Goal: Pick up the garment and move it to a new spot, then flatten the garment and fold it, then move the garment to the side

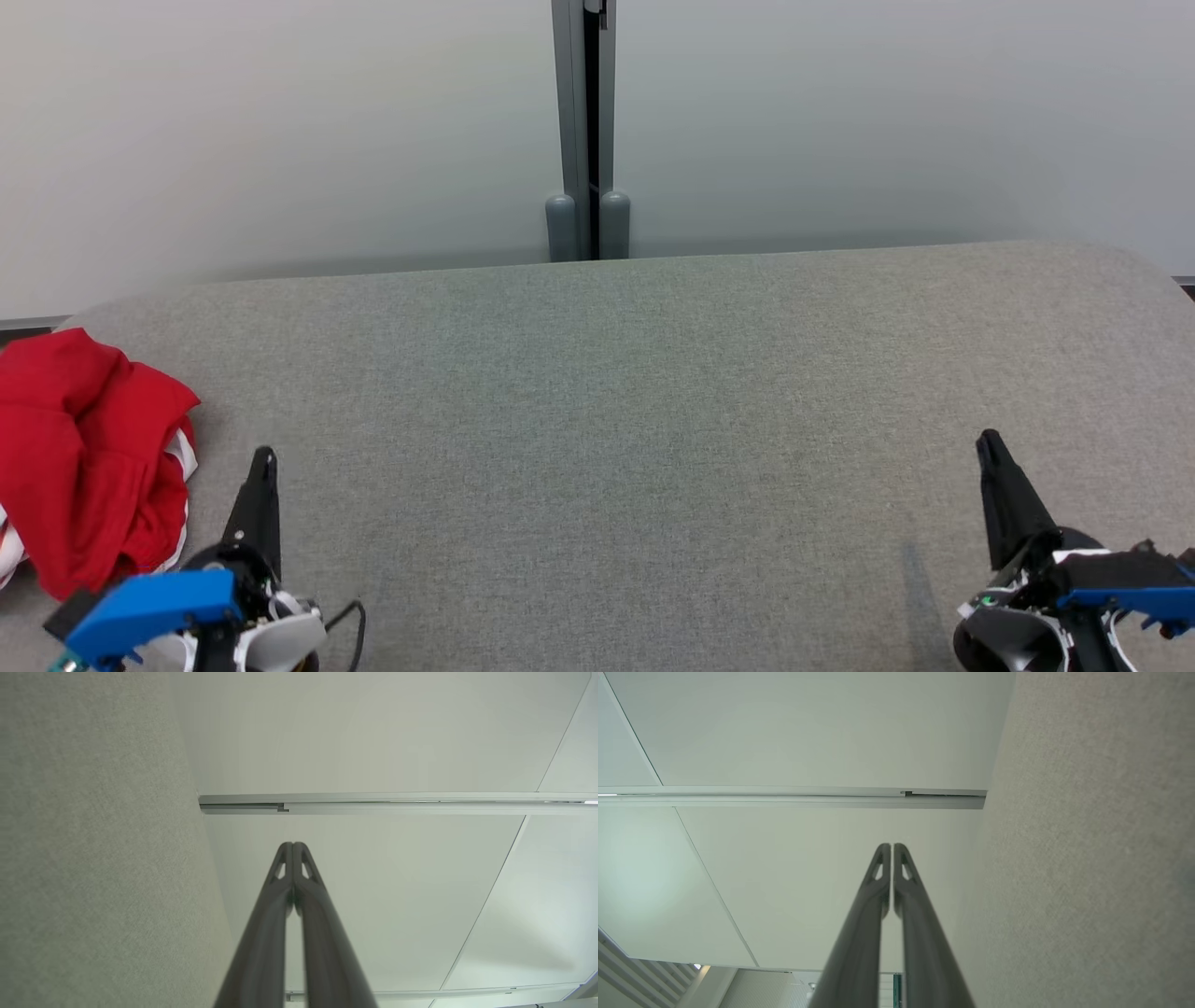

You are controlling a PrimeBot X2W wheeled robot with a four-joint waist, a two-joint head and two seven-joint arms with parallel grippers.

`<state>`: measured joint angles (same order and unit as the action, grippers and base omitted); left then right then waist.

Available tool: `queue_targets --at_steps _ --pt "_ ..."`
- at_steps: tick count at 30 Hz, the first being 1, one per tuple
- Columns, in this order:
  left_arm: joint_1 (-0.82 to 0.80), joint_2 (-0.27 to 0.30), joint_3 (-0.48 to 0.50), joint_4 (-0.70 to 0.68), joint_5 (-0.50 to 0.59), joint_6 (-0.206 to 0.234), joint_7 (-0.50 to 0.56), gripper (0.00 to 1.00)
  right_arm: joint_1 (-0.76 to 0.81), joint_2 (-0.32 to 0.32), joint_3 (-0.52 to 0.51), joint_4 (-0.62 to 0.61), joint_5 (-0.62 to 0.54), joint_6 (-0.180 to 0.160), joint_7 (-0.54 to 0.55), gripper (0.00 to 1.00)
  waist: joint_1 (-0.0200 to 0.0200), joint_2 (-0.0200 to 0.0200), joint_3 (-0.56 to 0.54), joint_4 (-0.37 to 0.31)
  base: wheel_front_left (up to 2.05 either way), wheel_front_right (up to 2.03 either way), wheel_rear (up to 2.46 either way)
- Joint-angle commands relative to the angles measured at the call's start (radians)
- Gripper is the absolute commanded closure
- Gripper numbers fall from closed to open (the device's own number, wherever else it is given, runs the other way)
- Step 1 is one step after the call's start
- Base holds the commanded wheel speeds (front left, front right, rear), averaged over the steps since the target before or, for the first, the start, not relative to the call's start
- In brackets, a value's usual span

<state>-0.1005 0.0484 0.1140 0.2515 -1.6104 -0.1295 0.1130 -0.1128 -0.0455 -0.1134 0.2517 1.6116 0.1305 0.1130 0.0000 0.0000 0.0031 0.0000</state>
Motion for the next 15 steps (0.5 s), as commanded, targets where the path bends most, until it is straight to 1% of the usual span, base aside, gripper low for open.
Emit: queue_targets --at_steps 1,7,14,15 --pt "0.007 -0.001 -0.001 0.007 0.001 0.0 -0.001 0.0 0.002 0.002 0.001 0.006 -0.001 0.0 -0.001 0.0 0.0001 0.0 0.0 0.0 0.0 0.0 0.0" --pt "0.016 -0.003 -0.012 0.025 0.022 0.0 -0.025 0.0 0.003 0.001 0.013 0.01 -0.018 0.0 -0.017 0.0 0.0001 0.0 0.001 0.0 0.0 0.0 0.0" --pt "0.004 0.001 -0.018 0.03 0.129 0.0 -0.059 0.0 -0.01 -0.022 0.054 0.01 -0.085 0.0 -0.059 0.0 0.0001 0.0 0.003 0.001 0.0 0.0 0.0" --pt "0.004 0.001 -0.018 0.03 0.129 0.0 -0.059 0.0 -0.01 -0.022 0.054 0.01 -0.085 0.0 -0.059 0.0 0.0001 0.0 0.003 0.001 0.0 0.0 0.0"
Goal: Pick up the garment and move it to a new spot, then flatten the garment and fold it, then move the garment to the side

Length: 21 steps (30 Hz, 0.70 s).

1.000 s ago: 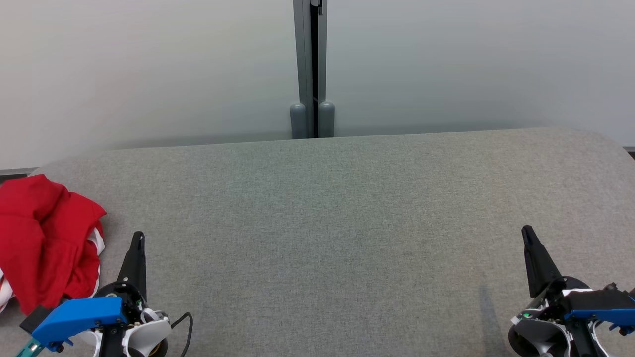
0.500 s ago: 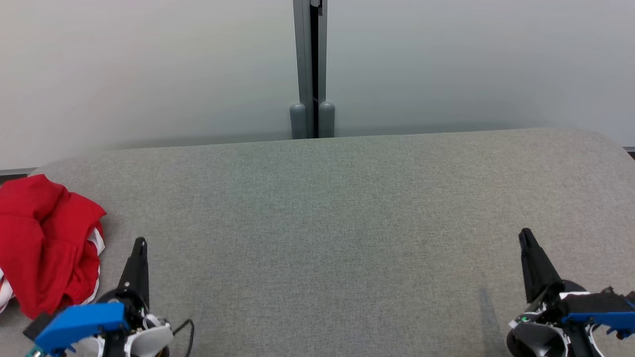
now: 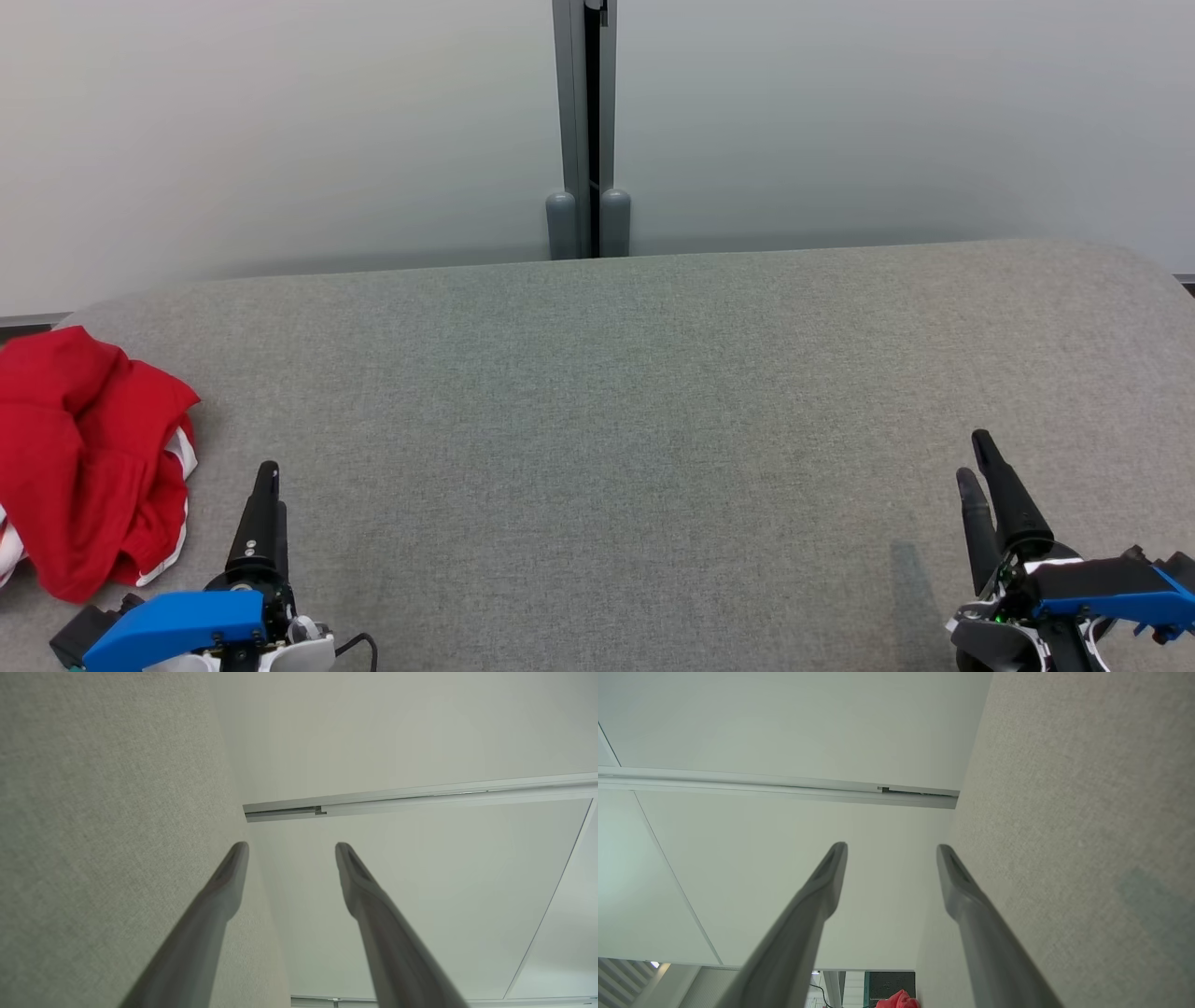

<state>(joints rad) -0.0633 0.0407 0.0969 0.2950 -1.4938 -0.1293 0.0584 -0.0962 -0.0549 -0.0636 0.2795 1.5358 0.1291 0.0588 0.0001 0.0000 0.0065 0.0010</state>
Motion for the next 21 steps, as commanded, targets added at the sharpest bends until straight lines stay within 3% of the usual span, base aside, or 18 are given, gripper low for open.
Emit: queue_targets --at_steps 1,21 --pt "-0.035 0.009 0.0 -0.013 0.032 0.0 -0.009 0.0 -0.03 -0.016 0.007 -0.016 -0.024 0.001 -0.009 0.0 0.0 0.0 0.0 0.0 0.0 0.0 0.0" --pt "-0.057 0.009 -0.023 0.019 0.471 0.003 -0.093 0.0 -0.053 -0.003 -0.011 0.007 -0.434 0.002 -0.093 0.0 0.0 0.0 0.013 -0.003 0.0 0.0 0.0"
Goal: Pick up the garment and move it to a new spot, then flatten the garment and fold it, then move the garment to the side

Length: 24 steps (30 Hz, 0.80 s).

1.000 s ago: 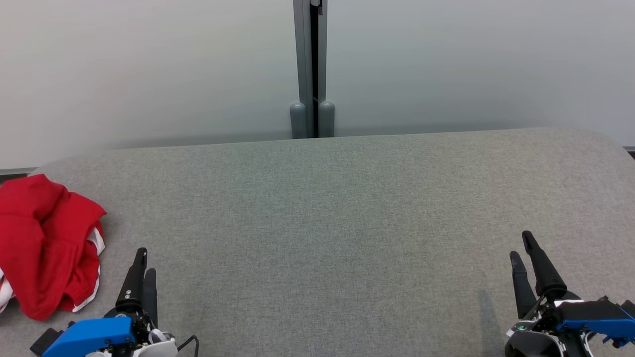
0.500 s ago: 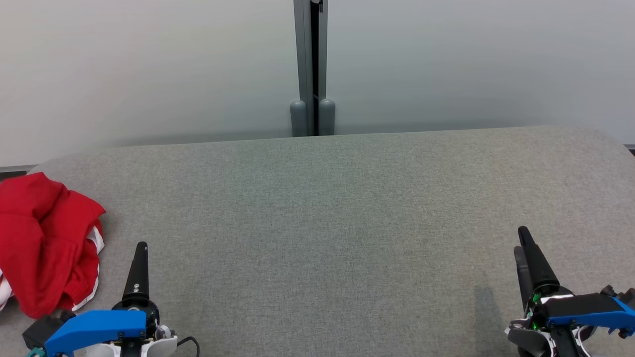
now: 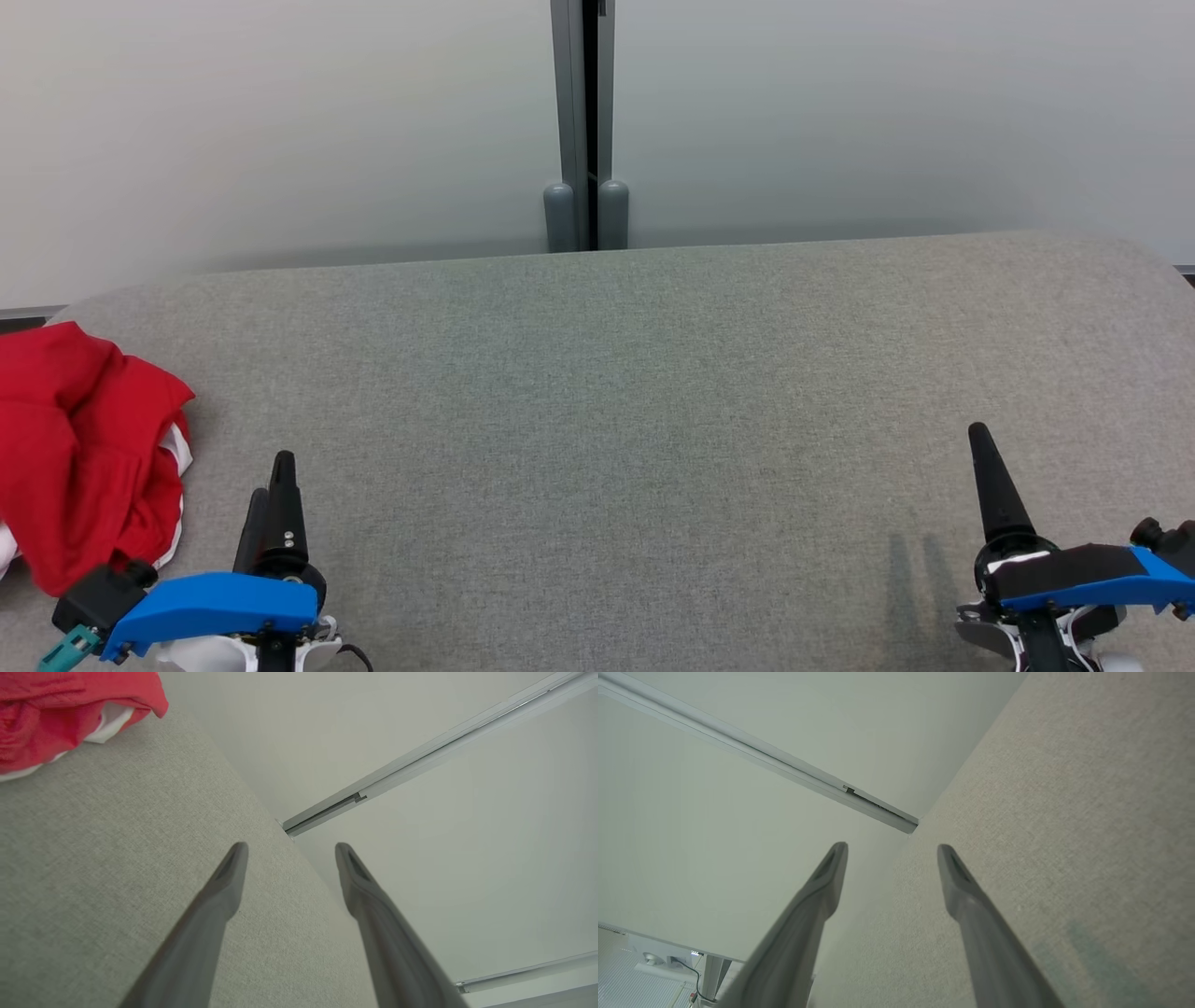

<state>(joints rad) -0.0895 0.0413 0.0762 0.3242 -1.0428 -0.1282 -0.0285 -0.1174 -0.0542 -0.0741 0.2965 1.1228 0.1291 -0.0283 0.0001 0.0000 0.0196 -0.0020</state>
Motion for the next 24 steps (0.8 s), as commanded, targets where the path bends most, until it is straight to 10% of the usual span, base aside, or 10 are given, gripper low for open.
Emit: queue_targets --at_steps 1,24 --pt "-0.031 0.008 -0.003 -0.009 0.039 0.004 -0.01 0.0 -0.033 -0.003 -0.003 -0.007 -0.044 0.002 -0.01 0.0 -0.0001 0.0 0.001 -0.001 0.0 0.0 0.0" --pt "-0.032 0.011 -0.04 0.032 0.396 0.032 -0.086 0.0 -0.043 0.006 -0.001 0.034 -0.46 0.002 -0.086 0.0 -0.0001 0.0 0.01 0.0 0.0 0.0 0.0"
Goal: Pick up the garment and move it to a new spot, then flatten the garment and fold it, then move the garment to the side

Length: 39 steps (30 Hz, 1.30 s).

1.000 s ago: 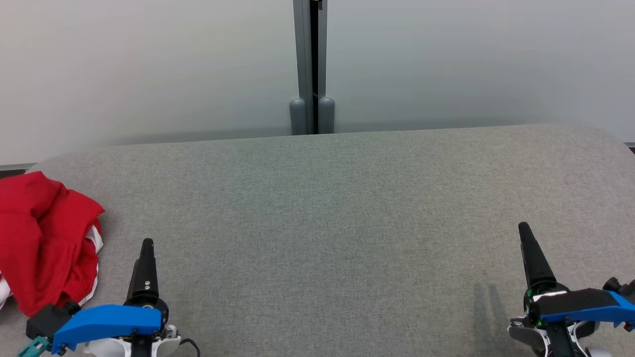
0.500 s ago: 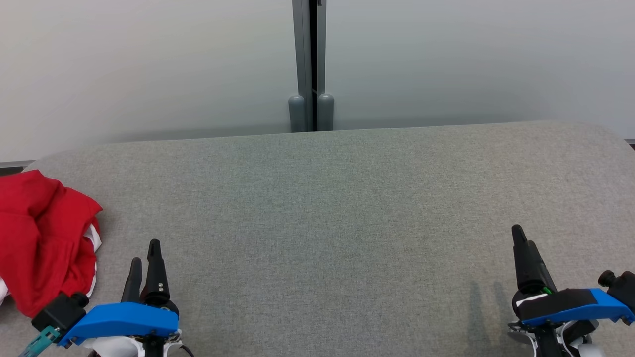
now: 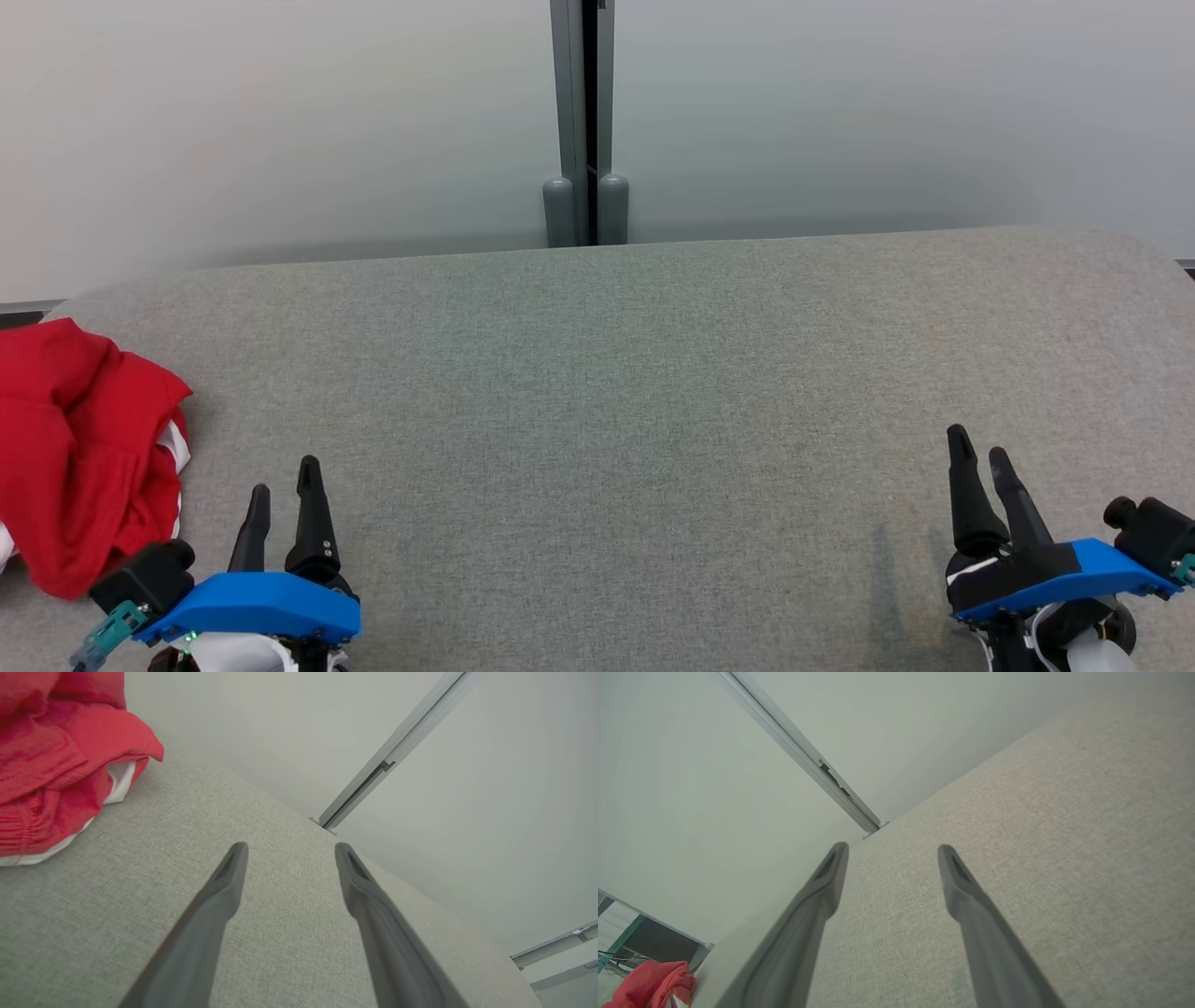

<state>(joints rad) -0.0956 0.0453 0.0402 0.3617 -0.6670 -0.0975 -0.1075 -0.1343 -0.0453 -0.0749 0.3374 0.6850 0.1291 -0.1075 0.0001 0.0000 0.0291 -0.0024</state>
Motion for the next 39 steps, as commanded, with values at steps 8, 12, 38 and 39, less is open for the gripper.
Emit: queue_targets --at_steps 8,12,38,39 --pt "-0.029 0.01 -0.02 -0.02 0.122 0.01 -0.031 0.0 -0.025 -0.003 -0.003 -0.043 -0.117 0.002 -0.031 0.0 -0.0001 0.0 0.003 0.0 0.0 0.0 0.0" --pt "-0.03 0.013 -0.03 -0.031 0.171 0.017 -0.041 0.0 -0.026 -0.003 0.0 -0.057 -0.158 0.002 -0.041 0.0 -0.0001 0.0 0.006 0.0 0.0 0.0 0.0" --pt "-0.013 0.029 -0.079 0.0 0.42 0.05 -0.1 0.0 -0.013 -0.006 0.005 -0.035 -0.409 0.002 -0.1 0.0 -0.0001 0.0 0.005 -0.004 0.0 0.0 0.0" --pt "-0.014 0.03 -0.081 -0.001 0.429 0.051 -0.103 0.0 -0.014 -0.006 0.005 -0.038 -0.417 0.002 -0.103 0.0 -0.0001 0.0 0.005 -0.004 0.0 0.0 0.0"
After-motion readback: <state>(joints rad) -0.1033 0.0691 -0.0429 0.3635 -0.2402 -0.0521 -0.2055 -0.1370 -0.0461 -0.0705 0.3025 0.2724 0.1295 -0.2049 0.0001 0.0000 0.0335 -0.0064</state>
